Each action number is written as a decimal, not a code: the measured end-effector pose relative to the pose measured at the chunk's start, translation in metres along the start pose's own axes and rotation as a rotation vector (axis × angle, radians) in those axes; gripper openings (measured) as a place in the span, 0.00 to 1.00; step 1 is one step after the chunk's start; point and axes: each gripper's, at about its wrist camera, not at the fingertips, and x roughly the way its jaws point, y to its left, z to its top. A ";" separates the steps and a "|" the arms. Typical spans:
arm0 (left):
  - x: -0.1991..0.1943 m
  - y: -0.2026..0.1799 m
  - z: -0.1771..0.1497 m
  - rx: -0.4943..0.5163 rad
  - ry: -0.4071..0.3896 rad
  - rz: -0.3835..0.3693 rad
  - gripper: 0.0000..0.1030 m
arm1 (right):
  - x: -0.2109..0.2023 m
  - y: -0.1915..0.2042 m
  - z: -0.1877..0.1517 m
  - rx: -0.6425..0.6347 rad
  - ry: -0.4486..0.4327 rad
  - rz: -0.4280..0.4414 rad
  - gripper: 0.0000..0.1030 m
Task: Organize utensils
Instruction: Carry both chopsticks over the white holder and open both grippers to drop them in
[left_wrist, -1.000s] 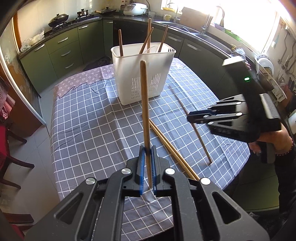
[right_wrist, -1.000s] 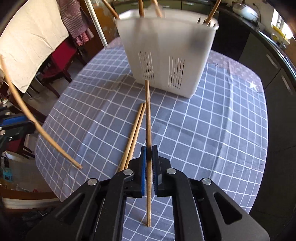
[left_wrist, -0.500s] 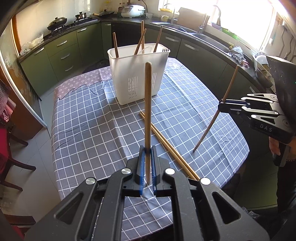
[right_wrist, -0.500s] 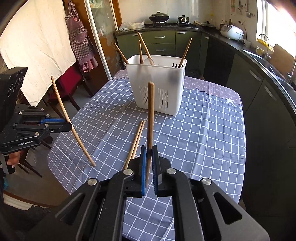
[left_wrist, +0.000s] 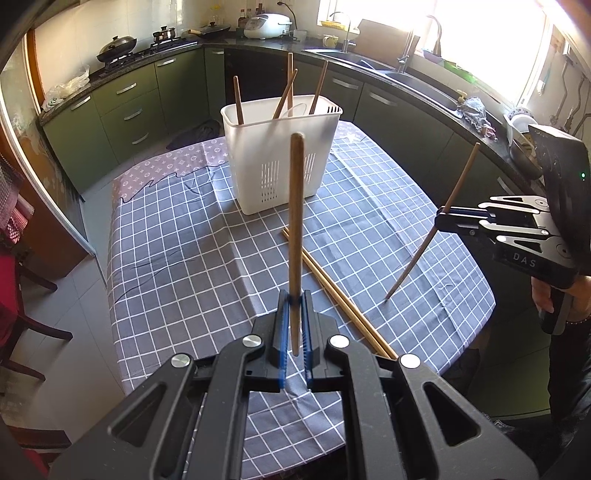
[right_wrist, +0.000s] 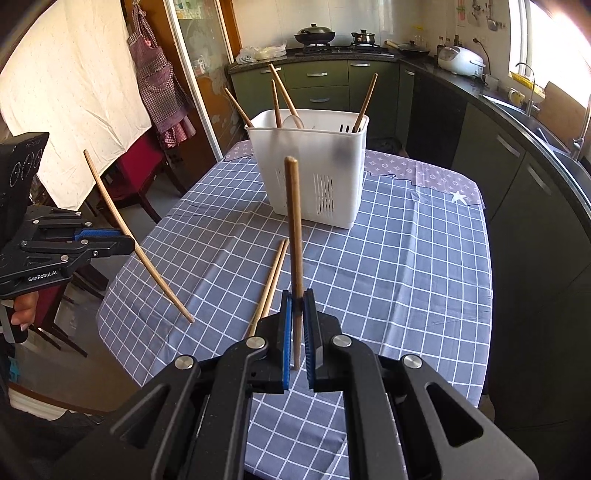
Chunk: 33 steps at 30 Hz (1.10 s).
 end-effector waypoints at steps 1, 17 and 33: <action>-0.002 0.000 0.002 -0.002 -0.003 -0.005 0.06 | -0.002 0.000 0.001 0.002 -0.005 0.003 0.07; -0.101 0.009 0.109 0.014 -0.281 0.086 0.06 | -0.023 -0.013 0.020 0.016 -0.049 0.027 0.07; -0.043 0.026 0.201 0.001 -0.278 0.113 0.06 | -0.035 -0.047 0.032 0.069 -0.065 0.008 0.07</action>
